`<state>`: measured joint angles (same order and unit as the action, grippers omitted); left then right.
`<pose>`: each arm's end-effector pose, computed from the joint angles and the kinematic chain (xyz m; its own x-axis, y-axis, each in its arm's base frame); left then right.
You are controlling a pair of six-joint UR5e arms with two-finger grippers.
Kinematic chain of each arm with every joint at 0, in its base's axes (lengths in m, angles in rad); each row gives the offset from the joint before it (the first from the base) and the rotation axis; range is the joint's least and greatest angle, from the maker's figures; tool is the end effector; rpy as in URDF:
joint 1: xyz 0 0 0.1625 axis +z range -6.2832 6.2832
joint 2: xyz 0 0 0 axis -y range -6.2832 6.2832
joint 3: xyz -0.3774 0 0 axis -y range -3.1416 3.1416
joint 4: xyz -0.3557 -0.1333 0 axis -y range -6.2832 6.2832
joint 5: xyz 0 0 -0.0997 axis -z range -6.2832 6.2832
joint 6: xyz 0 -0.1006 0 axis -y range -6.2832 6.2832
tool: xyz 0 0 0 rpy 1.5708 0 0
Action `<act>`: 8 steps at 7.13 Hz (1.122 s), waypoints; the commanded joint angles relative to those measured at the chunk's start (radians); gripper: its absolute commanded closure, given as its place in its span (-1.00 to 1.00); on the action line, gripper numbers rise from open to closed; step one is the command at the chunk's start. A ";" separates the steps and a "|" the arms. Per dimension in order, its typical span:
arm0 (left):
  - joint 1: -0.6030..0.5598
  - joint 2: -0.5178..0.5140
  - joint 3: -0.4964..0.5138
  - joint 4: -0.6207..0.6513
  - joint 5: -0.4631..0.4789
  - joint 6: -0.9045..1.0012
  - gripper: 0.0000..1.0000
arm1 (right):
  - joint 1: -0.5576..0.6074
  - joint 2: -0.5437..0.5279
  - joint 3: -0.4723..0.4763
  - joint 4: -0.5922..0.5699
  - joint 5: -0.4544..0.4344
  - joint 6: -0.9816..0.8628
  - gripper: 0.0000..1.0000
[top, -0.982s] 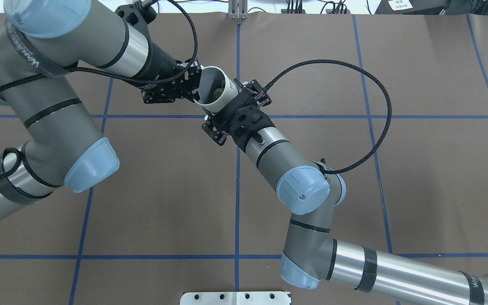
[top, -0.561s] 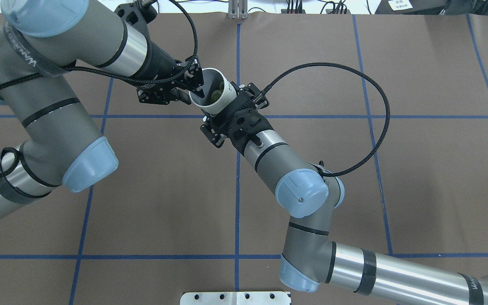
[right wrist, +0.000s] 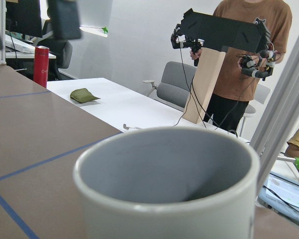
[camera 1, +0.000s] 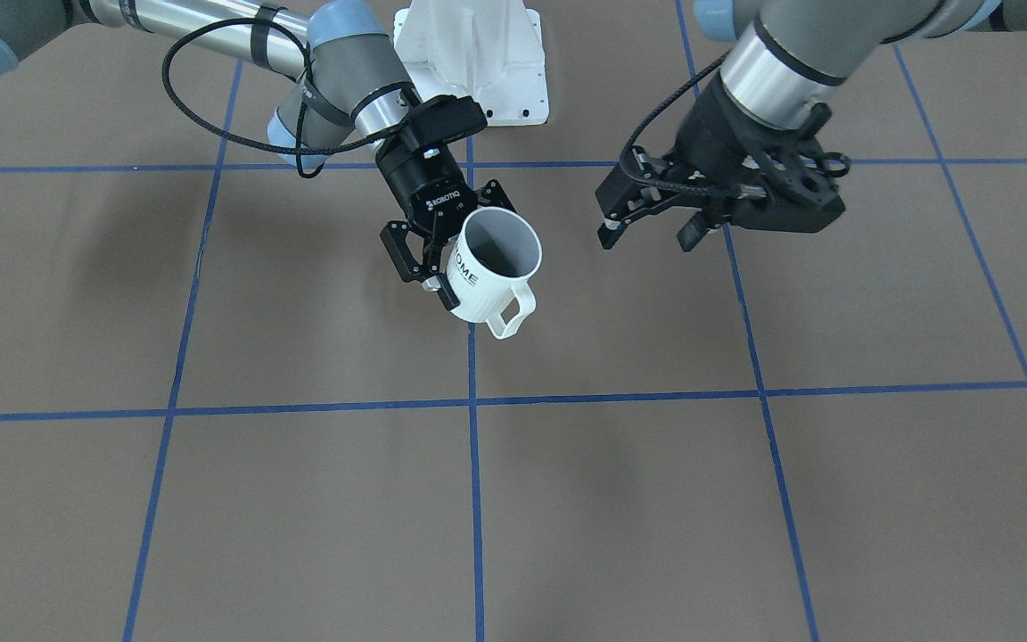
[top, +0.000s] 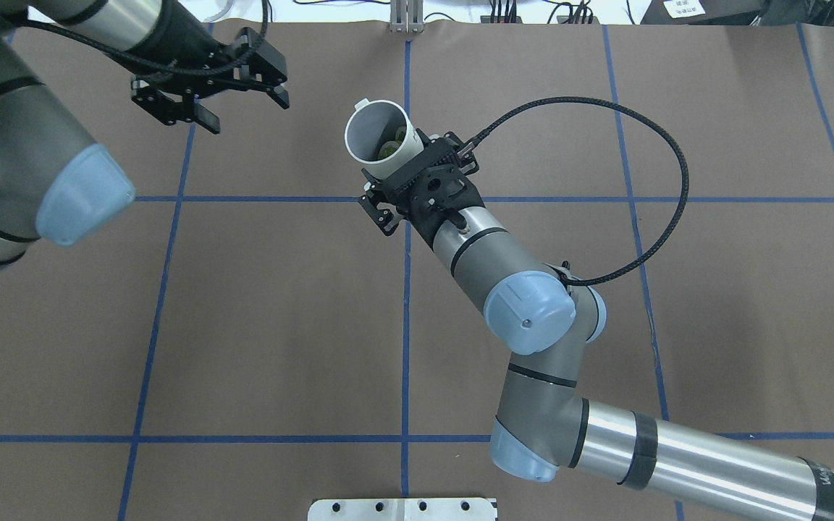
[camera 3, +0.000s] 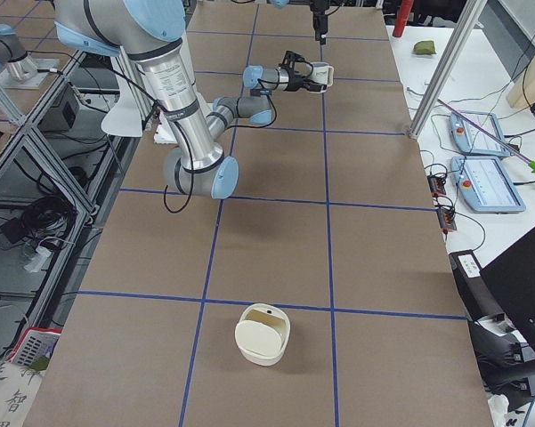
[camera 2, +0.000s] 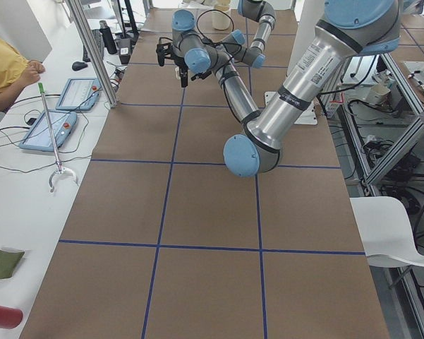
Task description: Left arm hands cup to right arm to dump lemon
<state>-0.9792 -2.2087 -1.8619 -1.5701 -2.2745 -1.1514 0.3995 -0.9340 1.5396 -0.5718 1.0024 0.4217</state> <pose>0.2550 -0.5019 0.1469 0.4453 -0.1060 -0.8891 0.1781 0.9836 -0.0281 -0.4782 -0.4054 0.1609 0.7385 -0.5228 0.4257 -0.3654 0.2201 0.9044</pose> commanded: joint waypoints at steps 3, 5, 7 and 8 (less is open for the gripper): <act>-0.201 0.249 -0.046 0.122 -0.020 0.587 -1.00 | 0.163 -0.128 0.285 -0.446 0.304 0.166 0.86; -0.303 0.369 -0.045 0.122 -0.020 0.879 -1.00 | 0.270 -0.266 0.396 -0.477 0.465 0.167 0.86; -0.320 0.399 -0.048 0.122 -0.020 0.926 -1.00 | 0.334 -0.511 0.573 -0.474 0.527 0.176 0.91; -0.320 0.399 -0.048 0.122 -0.020 0.926 -1.00 | 0.340 -0.607 0.626 -0.455 0.536 0.262 1.00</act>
<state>-1.2953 -1.8163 -1.9091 -1.4482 -2.2948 -0.2365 0.7213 -1.4122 2.0856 -1.0422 1.5188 0.6146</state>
